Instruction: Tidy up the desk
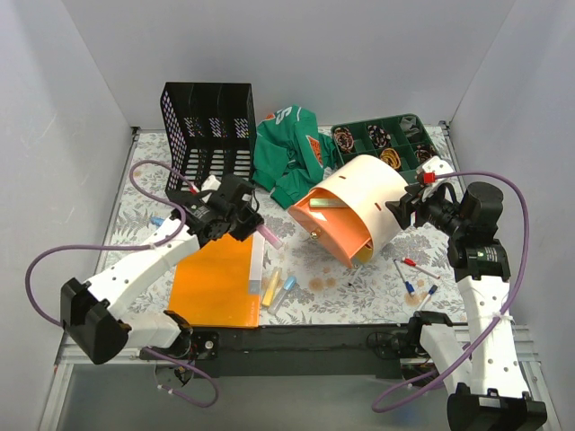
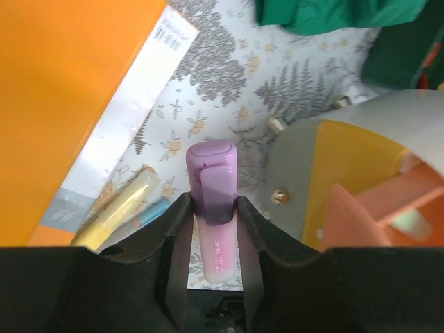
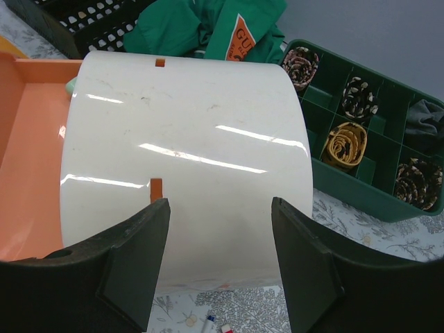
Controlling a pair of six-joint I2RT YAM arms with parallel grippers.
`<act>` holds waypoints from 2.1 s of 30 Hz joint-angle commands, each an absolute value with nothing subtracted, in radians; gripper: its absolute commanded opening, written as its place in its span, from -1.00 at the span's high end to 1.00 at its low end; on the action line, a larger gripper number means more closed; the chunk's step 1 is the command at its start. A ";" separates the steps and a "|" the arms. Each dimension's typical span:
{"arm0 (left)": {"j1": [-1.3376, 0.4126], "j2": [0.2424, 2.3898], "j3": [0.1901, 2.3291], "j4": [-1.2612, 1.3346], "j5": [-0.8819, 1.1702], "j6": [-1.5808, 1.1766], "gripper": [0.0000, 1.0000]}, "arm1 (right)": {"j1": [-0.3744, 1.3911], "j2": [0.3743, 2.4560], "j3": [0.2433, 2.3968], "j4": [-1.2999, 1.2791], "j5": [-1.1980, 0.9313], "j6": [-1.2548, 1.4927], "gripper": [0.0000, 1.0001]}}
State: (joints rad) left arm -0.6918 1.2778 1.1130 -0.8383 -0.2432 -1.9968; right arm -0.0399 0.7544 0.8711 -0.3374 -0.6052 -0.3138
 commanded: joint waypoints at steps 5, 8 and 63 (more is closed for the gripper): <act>-0.686 1.213 1.383 -0.957 -0.324 -2.094 0.89 | -0.049 0.759 0.871 -0.310 -0.603 -0.319 -0.38; -0.686 1.245 1.451 -0.920 -0.301 -2.079 0.92 | -0.051 0.761 0.873 -0.310 -0.606 -0.321 -0.39; -0.894 1.136 1.372 -0.450 -0.353 -1.460 -0.96 | -0.043 0.856 1.057 -0.604 -1.159 -0.690 -0.53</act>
State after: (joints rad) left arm -0.9035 1.2854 1.4879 -0.6182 -0.3031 -1.7927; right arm -0.0463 0.8284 0.9302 -0.4946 -0.9424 -0.5549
